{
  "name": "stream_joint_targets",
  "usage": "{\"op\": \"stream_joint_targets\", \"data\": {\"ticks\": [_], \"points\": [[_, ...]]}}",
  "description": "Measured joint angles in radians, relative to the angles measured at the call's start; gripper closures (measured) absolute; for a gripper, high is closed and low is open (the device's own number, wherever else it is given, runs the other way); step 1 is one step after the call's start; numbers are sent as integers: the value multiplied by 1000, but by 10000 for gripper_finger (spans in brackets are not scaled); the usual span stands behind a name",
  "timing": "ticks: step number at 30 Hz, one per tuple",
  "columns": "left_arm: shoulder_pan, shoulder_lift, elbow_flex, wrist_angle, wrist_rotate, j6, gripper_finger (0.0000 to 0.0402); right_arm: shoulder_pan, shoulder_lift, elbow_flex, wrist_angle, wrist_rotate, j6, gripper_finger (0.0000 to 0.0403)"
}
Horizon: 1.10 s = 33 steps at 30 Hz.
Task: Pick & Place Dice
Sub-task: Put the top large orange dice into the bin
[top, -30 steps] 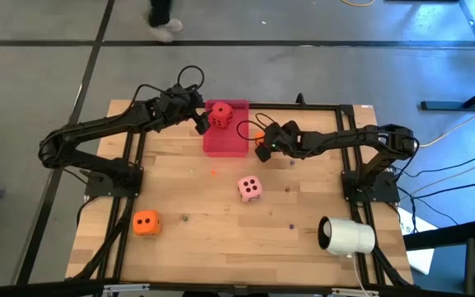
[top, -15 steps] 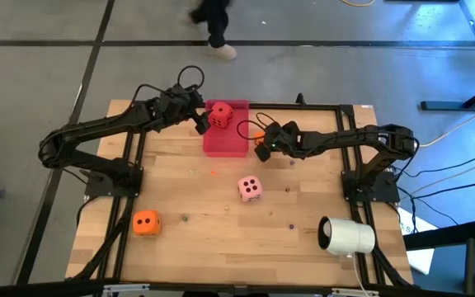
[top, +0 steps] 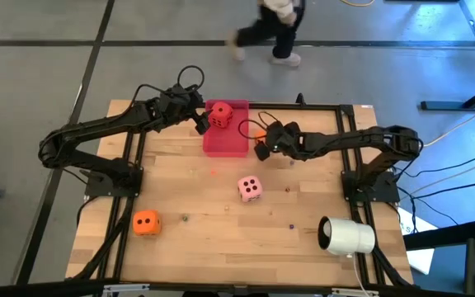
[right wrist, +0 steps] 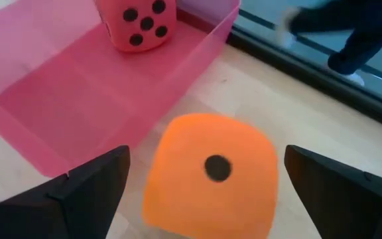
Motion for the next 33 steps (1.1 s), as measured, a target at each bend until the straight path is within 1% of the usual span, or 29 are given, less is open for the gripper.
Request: {"op": "stream_joint_targets", "data": {"ticks": [4,10,15,24,33], "points": [[0,0,0,0,0,0,96,18,32,-1,2,35,23,3],[0,0,0,0,1,0,96,12,79,-1,0,103,67,3],[0,0,0,-1,1,0,96,7,111,2,11,103,141,3],[0,0,0,-3,1,1,96,8,164,3,7,147,230,3],[0,0,0,-8,0,16,96,29,182,3,8,163,226,2]]}}
